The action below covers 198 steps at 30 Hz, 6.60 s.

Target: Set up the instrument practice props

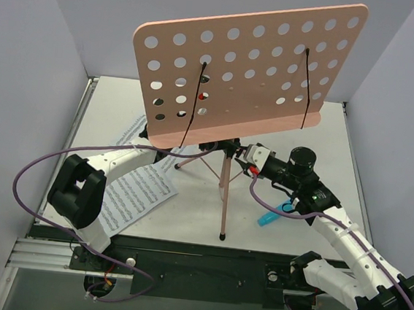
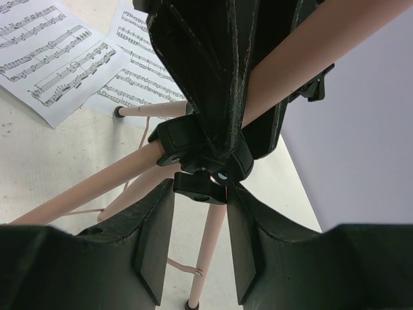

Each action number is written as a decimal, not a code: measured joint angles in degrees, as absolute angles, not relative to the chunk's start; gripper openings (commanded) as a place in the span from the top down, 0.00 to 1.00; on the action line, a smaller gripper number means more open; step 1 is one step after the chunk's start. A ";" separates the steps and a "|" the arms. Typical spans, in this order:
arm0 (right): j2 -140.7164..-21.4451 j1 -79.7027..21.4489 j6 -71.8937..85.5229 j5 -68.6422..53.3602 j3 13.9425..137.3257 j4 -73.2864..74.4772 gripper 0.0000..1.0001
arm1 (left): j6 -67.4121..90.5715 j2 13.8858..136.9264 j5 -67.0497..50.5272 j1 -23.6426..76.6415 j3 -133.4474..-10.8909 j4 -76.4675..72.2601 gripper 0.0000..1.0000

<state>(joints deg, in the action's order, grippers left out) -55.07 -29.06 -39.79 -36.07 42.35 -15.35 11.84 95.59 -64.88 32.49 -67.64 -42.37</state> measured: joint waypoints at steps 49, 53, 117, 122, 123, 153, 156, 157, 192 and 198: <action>-58.33 -28.36 29.93 -30.33 34.17 -37.30 1.00 | 14.20 95.72 -67.92 30.30 -67.31 -44.42 1.00; -59.90 -28.14 41.23 -29.78 34.11 -38.94 1.00 | 14.26 95.72 -67.88 29.80 -67.31 -44.45 1.00; -46.78 -27.99 36.56 3.55 49.19 27.11 0.00 | 14.87 96.79 -65.36 30.96 -67.64 -45.80 1.00; -41.93 -27.66 34.06 4.82 48.01 26.46 0.10 | 14.92 96.79 -65.36 30.96 -67.64 -45.80 1.00; -40.34 -27.64 33.65 5.17 47.11 25.74 0.12 | 14.92 96.79 -65.36 30.96 -67.64 -45.80 1.00; -41.06 -33.10 -38.59 -26.26 38.33 -4.27 0.37 | 15.22 96.79 -65.36 30.96 -67.64 -46.02 1.00; -43.53 -33.10 -42.39 -28.10 38.33 -6.87 0.38 | 15.31 96.79 -65.36 30.96 -67.64 -46.09 1.00; -44.38 -33.10 -43.51 -28.60 38.35 -7.57 0.38 | 15.33 96.79 -65.36 30.96 -67.64 -46.09 1.00; -55.00 -33.10 -56.53 -32.40 42.72 -12.71 0.59 | 17.23 97.67 -66.04 30.74 -67.64 -48.73 1.00; -56.14 -33.10 -57.34 -32.14 43.31 -13.50 0.65 | 17.39 97.73 -66.08 30.65 -67.64 -49.01 1.00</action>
<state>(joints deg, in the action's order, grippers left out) -56.14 -33.10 -57.34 -32.14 43.31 -13.50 17.39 97.73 -66.08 30.65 -67.64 -49.01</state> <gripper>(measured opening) 0.362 0.336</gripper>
